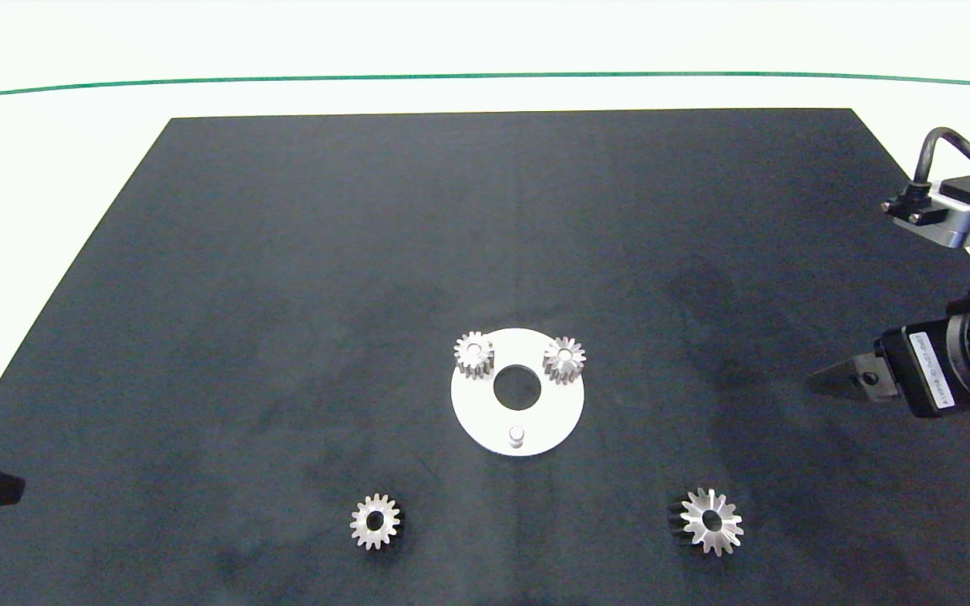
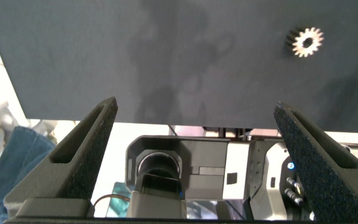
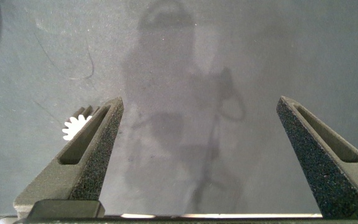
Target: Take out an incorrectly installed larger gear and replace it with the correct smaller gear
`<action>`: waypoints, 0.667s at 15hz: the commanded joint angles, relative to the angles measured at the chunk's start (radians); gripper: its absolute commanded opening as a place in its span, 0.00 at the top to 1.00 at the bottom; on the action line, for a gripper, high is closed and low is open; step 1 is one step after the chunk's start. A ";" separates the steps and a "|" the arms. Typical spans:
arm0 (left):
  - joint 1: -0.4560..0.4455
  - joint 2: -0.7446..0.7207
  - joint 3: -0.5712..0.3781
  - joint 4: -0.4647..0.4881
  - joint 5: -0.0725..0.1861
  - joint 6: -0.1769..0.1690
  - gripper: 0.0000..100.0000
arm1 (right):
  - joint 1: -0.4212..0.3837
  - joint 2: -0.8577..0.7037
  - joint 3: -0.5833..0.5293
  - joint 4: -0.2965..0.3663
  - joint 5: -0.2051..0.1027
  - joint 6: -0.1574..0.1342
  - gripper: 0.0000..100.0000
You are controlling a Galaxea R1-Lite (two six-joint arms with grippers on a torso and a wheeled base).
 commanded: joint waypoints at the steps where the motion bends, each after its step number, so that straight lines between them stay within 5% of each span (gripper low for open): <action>1: -0.057 0.068 0.028 0.004 0.002 -0.033 0.00 | 0.002 0.063 -0.086 0.074 -0.001 0.053 0.00; 3: -0.135 0.117 0.072 -0.039 0.003 -0.070 0.00 | 0.002 0.064 -0.093 0.083 0.002 0.057 0.00; 6: -0.333 0.150 0.141 -0.161 0.019 -0.250 0.00 | 0.000 0.063 -0.100 0.083 0.025 0.064 0.00; 7: -0.373 0.156 0.157 -0.191 0.033 -0.283 0.00 | 0.000 0.063 -0.107 0.083 0.035 0.070 0.00; 8: -0.424 0.169 0.186 -0.237 0.071 -0.328 0.00 | -0.001 0.064 -0.126 0.085 0.074 0.091 0.00; 10: -0.473 0.191 0.198 -0.276 0.080 -0.371 0.00 | -0.021 0.064 -0.149 0.109 0.123 0.093 0.00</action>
